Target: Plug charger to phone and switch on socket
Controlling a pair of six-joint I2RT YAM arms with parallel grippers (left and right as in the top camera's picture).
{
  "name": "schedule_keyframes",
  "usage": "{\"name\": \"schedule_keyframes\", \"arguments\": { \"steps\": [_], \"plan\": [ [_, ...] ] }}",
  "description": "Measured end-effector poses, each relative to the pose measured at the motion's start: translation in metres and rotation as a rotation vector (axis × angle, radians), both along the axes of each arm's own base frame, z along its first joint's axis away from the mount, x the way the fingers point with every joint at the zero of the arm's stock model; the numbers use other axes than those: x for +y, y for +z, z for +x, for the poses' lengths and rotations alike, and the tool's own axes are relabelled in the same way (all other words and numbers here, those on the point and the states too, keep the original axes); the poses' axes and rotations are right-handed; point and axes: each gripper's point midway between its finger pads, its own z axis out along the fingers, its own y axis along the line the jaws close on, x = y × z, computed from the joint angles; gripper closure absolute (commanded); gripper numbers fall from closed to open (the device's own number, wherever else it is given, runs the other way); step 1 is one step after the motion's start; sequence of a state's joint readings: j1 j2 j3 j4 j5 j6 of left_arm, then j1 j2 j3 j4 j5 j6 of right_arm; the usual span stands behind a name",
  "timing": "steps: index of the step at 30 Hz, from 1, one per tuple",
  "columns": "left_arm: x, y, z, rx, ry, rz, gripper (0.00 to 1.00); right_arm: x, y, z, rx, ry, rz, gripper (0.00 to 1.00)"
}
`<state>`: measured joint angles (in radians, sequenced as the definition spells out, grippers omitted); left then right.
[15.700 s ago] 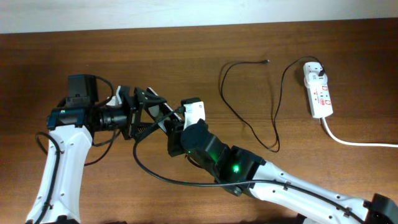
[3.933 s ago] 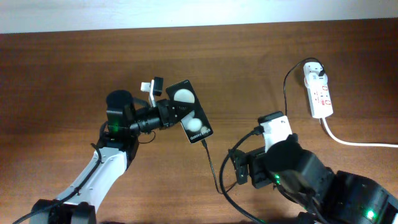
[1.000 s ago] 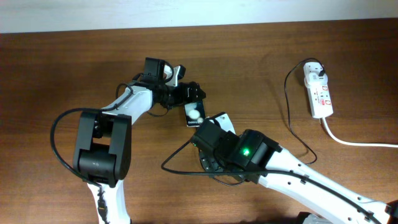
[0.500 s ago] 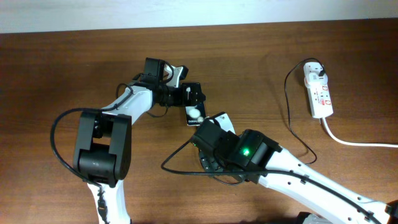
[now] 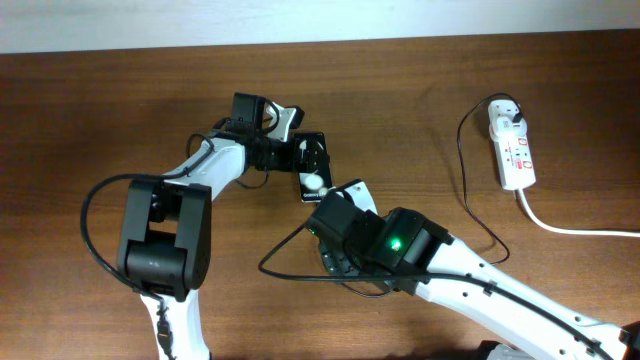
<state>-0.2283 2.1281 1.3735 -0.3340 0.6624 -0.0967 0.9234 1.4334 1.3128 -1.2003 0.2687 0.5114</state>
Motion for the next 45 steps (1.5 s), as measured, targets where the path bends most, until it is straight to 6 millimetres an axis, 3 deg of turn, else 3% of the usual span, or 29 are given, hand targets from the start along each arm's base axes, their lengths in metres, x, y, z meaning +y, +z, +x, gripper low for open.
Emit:
{"name": "schedule_keyframes", "arguments": {
  "steps": [10,18,31,33,35,37,39,40,41,42,45],
  "plan": [
    [0.000,0.002,0.015,-0.080,0.019,0.027,0.01,0.001,0.000,0.001,-0.004,0.000,0.005,0.01],
    [-0.033,0.004,0.011,-0.161,-0.051,0.060,0.01,0.002,0.000,0.001,-0.004,0.000,0.006,0.01],
    [-0.005,-0.009,0.008,-0.123,0.003,0.235,0.01,0.002,0.000,0.001,-0.004,0.000,0.006,0.01],
    [0.010,-0.008,0.003,-0.081,0.024,0.260,0.01,0.002,0.000,0.001,-0.004,0.000,0.007,0.01],
    [0.039,-0.004,-0.001,-0.033,0.077,0.290,0.01,0.002,0.000,0.001,-0.003,0.000,0.009,0.01],
    [0.069,0.019,-0.004,-0.022,0.138,0.299,0.01,0.002,0.000,0.001,-0.002,0.001,0.010,0.01],
    [0.094,0.064,-0.004,-0.070,0.201,0.292,0.01,0.002,0.001,0.001,-0.002,0.001,0.011,0.01],
    [0.099,0.074,-0.004,-0.088,0.216,0.289,0.01,0.003,0.001,0.001,-0.003,0.001,0.013,0.01],
    [0.113,0.113,-0.013,-0.131,0.254,0.281,0.01,0.003,0.002,0.001,-0.003,0.002,0.014,0.02],
    [0.120,0.133,-0.021,-0.152,0.272,0.276,0.01,0.003,0.002,0.001,-0.003,0.002,0.014,0.01],
    [0.137,0.176,-0.051,-0.185,0.316,0.289,0.01,0.003,0.002,0.001,-0.002,0.002,0.016,0.01]
  ]
}}
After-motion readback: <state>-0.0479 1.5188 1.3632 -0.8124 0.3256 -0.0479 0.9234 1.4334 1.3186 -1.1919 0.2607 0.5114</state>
